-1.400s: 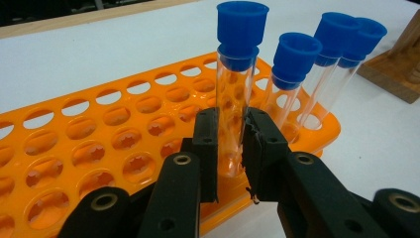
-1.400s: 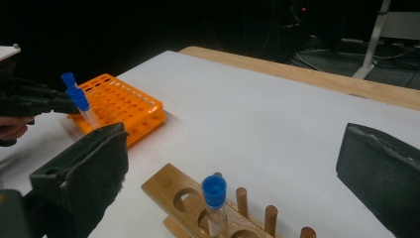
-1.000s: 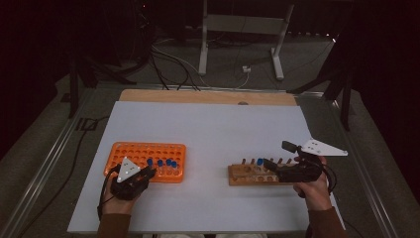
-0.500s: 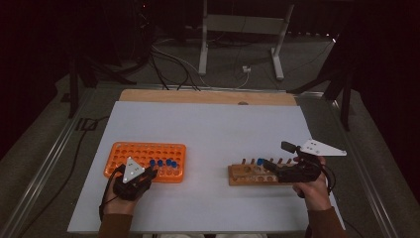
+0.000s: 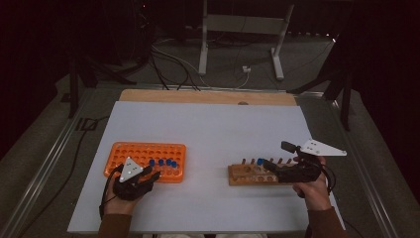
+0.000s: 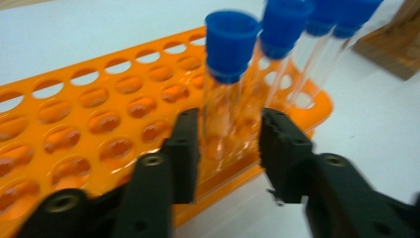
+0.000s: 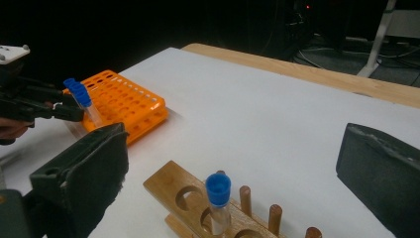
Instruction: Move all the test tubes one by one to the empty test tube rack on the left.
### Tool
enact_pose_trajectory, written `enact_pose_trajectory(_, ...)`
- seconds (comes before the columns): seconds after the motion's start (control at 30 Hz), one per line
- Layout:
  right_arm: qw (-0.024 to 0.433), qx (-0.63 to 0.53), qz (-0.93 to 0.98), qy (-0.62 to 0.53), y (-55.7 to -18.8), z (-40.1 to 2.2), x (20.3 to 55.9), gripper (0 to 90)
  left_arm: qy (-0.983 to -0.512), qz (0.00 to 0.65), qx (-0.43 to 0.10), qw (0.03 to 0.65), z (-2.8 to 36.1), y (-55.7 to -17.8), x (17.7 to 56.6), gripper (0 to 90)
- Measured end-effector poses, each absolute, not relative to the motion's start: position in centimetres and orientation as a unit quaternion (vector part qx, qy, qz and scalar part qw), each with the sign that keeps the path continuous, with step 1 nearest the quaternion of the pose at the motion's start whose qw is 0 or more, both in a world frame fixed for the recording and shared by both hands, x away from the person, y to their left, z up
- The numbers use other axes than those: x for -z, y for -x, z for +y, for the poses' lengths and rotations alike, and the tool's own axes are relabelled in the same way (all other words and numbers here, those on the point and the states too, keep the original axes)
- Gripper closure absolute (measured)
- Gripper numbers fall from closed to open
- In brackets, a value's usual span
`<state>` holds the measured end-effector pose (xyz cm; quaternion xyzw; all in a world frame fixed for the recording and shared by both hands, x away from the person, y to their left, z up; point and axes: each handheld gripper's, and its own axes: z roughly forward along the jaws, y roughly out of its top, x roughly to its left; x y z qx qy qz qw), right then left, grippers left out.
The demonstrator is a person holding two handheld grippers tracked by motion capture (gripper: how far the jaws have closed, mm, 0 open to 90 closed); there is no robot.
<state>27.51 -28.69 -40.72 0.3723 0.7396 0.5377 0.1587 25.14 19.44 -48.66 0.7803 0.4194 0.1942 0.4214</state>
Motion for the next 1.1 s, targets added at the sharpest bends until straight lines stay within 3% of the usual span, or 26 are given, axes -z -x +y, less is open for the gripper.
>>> enact_pose_trajectory(0.23, 0.159, -0.539, 0.738, -0.373, -27.5, -28.7, 40.8, 0.0, -0.772, 0.416, -0.188, 0.442, 19.5, -25.0, 48.1, 48.6)
enact_pose_trajectory(0.57, 0.158, -0.539, 0.737, -0.377, -27.8, -28.9, 41.2, 0.0, -0.724, 0.429, -0.185, 0.508, 20.7, -24.9, 47.0, 32.9)
enact_pose_trajectory(0.73, 0.154, -0.535, 0.740, -0.377, -27.9, -28.8, 41.5, 0.0, -0.713, 0.427, -0.209, 0.515, 20.2, -24.8, 46.1, 18.7)
enact_pose_trajectory(1.1, 0.150, -0.525, 0.748, -0.378, -28.2, -28.5, 42.1, 0.0, -0.706, 0.414, -0.221, 0.530, 18.8, -24.6, 44.6, 2.6)
